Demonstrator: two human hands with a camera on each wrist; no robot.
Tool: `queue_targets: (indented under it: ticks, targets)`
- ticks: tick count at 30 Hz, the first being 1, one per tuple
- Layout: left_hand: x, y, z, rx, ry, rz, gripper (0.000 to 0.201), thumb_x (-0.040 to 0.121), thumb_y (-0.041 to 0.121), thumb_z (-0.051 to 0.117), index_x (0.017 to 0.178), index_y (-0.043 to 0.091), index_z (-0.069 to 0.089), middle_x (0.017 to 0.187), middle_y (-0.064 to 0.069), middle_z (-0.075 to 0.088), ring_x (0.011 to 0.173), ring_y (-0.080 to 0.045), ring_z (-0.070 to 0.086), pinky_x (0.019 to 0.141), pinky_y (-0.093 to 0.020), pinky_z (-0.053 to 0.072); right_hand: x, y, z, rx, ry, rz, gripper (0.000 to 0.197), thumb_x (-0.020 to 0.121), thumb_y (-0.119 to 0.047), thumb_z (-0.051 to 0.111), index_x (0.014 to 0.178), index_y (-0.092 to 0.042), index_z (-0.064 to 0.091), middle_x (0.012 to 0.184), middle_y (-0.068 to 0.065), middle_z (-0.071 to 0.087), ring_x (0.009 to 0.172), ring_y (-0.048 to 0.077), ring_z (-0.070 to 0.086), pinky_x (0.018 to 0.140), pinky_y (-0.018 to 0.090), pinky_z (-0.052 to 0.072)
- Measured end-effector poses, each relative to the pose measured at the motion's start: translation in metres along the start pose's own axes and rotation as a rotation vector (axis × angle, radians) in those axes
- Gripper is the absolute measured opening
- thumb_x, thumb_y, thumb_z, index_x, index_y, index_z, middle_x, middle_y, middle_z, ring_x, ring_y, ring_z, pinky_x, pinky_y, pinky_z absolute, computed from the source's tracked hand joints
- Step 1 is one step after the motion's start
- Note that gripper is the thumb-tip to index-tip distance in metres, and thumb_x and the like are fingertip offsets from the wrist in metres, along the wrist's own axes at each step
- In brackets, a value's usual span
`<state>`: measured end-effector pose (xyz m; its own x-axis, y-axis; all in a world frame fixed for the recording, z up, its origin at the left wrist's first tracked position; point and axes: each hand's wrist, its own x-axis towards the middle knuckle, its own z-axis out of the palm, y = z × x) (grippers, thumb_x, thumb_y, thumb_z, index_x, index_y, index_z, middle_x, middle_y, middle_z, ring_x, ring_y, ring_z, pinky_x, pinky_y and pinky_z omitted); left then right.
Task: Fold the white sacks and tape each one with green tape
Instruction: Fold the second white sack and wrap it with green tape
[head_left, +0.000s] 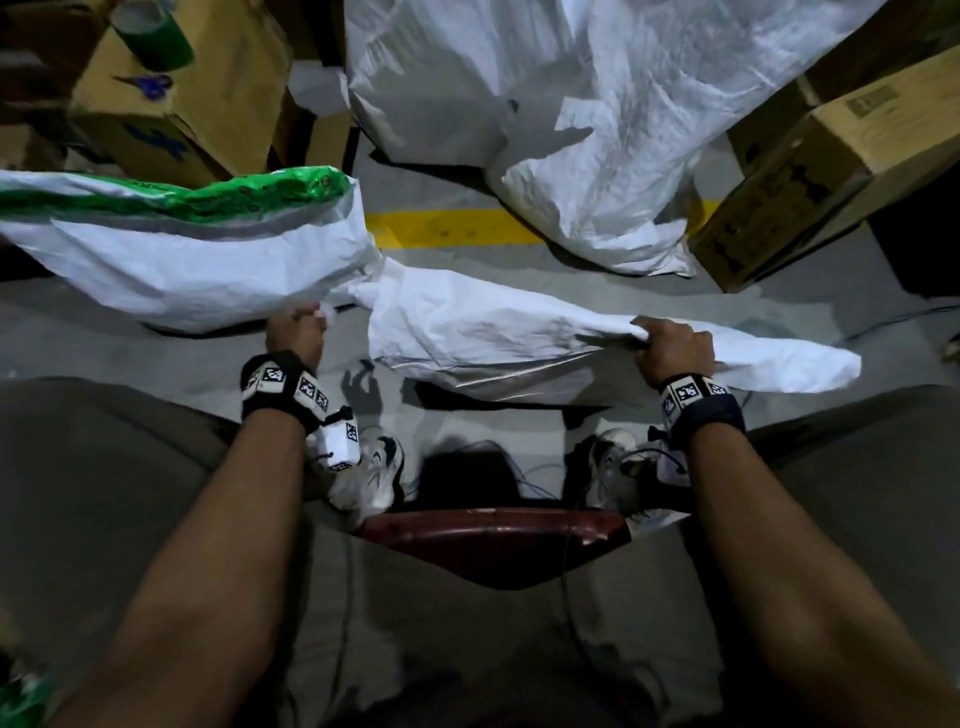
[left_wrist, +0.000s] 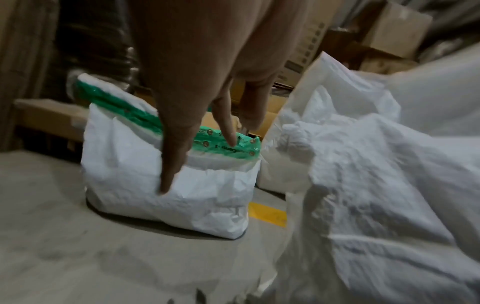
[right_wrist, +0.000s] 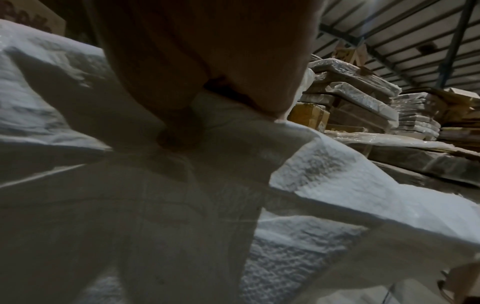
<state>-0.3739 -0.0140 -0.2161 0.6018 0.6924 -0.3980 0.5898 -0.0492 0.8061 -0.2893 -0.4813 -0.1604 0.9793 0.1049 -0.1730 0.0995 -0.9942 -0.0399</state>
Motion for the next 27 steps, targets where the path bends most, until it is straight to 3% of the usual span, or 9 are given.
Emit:
queue_targets:
  ticks: [3,7,9,12,16,21,24,26,27]
  targets:
    - [-0.009,-0.005,0.005,0.255,-0.005,0.059,0.055,0.080,0.036,0.057,0.130,0.014,0.065,0.139,-0.015,0.058,0.133,-0.031,0.049,0.112,-0.042,0.039,-0.003,-0.005,0.005,-0.010,-0.018,-0.009,0.034,0.083,-0.019,0.064,0.115,-0.032,0.067,0.108,0.010,0.072,0.108,0.036,0.064,0.093,0.045,0.040]
    - [-0.034,0.017,0.030,0.154,-0.136,0.356,0.062,0.095,0.035,0.065,0.149,0.016,0.042,0.149,-0.006,0.046,0.134,-0.020,0.044,0.112,-0.032,0.035,-0.005,-0.008,0.005,-0.014,0.002,-0.020,0.037,0.083,-0.016,0.062,0.116,-0.031,0.068,0.109,0.008,0.072,0.108,0.034,0.064,0.093,0.043,0.037]
    - [-0.034,0.017,0.042,0.037,-0.194,0.207,0.093,0.077,0.066,0.073,0.149,0.019,0.037,0.145,-0.001,0.050,0.129,-0.018,0.051,0.110,-0.035,0.041,-0.007,-0.009,0.003,-0.015,0.011,-0.034,0.036,0.084,-0.015,0.061,0.116,-0.031,0.068,0.109,0.007,0.073,0.107,0.033,0.064,0.093,0.043,0.036]
    - [-0.016,-0.002,0.050,-0.051,-0.189,-0.072,0.122,0.042,0.094,0.070,0.132,0.012,0.060,0.125,-0.008,0.069,0.107,-0.024,0.070,0.093,-0.043,0.057,-0.011,-0.010,0.003,-0.014,0.004,-0.070,0.040,0.084,-0.014,0.062,0.119,-0.032,0.068,0.113,0.005,0.072,0.110,0.031,0.063,0.094,0.042,0.034]
    - [-0.010,-0.013,0.053,-0.060,-0.274,-0.186,0.115,0.040,0.088,0.078,0.118,0.005,0.070,0.110,-0.019,0.073,0.097,-0.035,0.073,0.086,-0.054,0.057,-0.015,-0.011,0.009,-0.024,-0.032,-0.070,0.042,0.083,-0.015,0.061,0.120,-0.034,0.066,0.115,0.001,0.072,0.111,0.027,0.064,0.096,0.042,0.033]
    - [-0.038,0.002,0.059,-0.144,-0.019,-0.096,0.069,0.050,0.044,0.087,0.107,0.013,0.065,0.104,-0.006,0.072,0.092,-0.023,0.072,0.082,-0.045,0.061,-0.013,-0.009,0.016,-0.094,0.006,-0.075,0.019,0.091,-0.031,0.058,0.108,-0.031,0.066,0.102,0.001,0.073,0.102,0.025,0.067,0.093,0.043,0.032]
    - [-0.034,-0.009,0.050,-0.183,-0.015,-0.196,0.050,0.043,0.032,0.087,0.086,0.012,0.072,0.084,-0.004,0.075,0.071,-0.022,0.072,0.070,-0.046,0.061,-0.008,-0.009,0.015,-0.110,-0.037,-0.098,0.016,0.092,-0.038,0.058,0.104,-0.032,0.067,0.100,0.002,0.074,0.102,0.024,0.067,0.102,0.045,0.029]
    - [-0.024,-0.024,0.039,-0.231,-0.059,-0.294,0.056,0.036,0.037,0.091,0.087,0.016,0.079,0.089,-0.006,0.076,0.079,-0.027,0.074,0.078,-0.051,0.059,-0.004,-0.009,0.012,-0.112,-0.109,-0.128,0.020,0.091,-0.042,0.059,0.109,-0.036,0.066,0.108,0.001,0.073,0.108,0.025,0.066,0.105,0.045,0.030]
    - [-0.022,-0.028,0.033,-0.236,-0.064,-0.339,0.069,0.039,0.044,0.092,0.102,0.017,0.078,0.104,-0.008,0.074,0.094,-0.029,0.072,0.087,-0.052,0.057,-0.004,-0.010,0.012,-0.106,-0.161,-0.146,0.025,0.092,-0.045,0.060,0.115,-0.038,0.065,0.116,0.001,0.071,0.112,0.025,0.064,0.104,0.044,0.032]
